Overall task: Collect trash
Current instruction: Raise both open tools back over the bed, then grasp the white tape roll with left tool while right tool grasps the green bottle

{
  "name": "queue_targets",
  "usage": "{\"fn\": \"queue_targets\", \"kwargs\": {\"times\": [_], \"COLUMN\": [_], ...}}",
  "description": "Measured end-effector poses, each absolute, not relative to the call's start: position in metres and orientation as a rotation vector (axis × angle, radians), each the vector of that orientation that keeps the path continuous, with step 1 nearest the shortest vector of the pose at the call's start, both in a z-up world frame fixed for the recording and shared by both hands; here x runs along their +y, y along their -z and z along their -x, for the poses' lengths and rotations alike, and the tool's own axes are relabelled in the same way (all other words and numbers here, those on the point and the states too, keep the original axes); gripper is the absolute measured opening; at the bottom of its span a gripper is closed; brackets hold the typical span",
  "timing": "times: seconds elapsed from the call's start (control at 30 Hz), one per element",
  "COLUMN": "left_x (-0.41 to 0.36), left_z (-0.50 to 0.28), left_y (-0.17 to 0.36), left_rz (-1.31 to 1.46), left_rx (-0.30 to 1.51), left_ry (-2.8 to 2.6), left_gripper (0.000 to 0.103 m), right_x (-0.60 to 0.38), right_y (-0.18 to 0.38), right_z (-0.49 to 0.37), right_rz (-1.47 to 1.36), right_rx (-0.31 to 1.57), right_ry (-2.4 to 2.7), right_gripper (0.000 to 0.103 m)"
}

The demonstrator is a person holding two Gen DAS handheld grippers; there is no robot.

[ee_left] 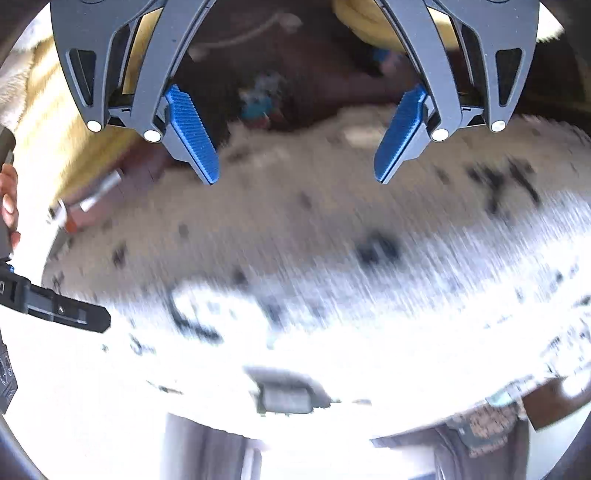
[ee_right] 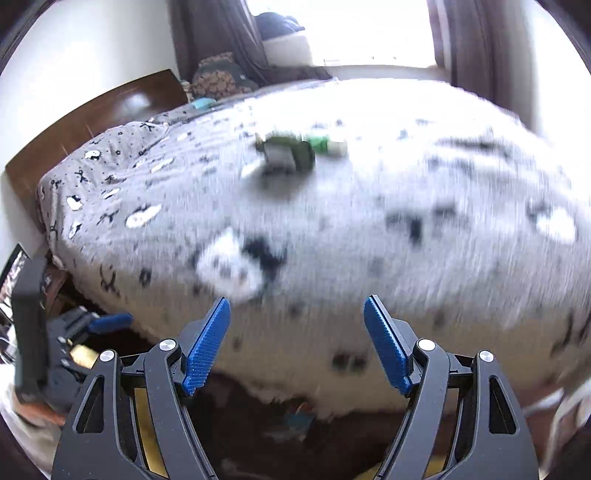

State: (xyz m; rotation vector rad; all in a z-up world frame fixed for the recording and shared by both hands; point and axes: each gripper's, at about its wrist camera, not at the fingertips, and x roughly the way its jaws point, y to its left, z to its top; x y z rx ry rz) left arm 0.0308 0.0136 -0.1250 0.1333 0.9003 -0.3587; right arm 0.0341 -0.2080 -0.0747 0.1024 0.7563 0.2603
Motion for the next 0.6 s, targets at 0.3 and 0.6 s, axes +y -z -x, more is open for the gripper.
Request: {"fn": "queue_targets", "kwargs": {"times": [0.3, 0.6], "left_x": [0.017, 0.026], "left_z": [-0.12, -0.188], "left_y": [0.086, 0.088], "left_rz": [-0.166, -0.125], "left_rx": [0.854, 0.89], "left_ry": [0.273, 0.248], "left_gripper": [0.095, 0.095], "right_x": [-0.192, -0.172], "right_y": [0.063, 0.078], "right_z": [-0.131, -0.228], "right_rz": [-0.025, 0.017], "right_rx": [0.788, 0.802], "right_ry": [-0.294, -0.296], "right_gripper": [0.077, 0.077]}}
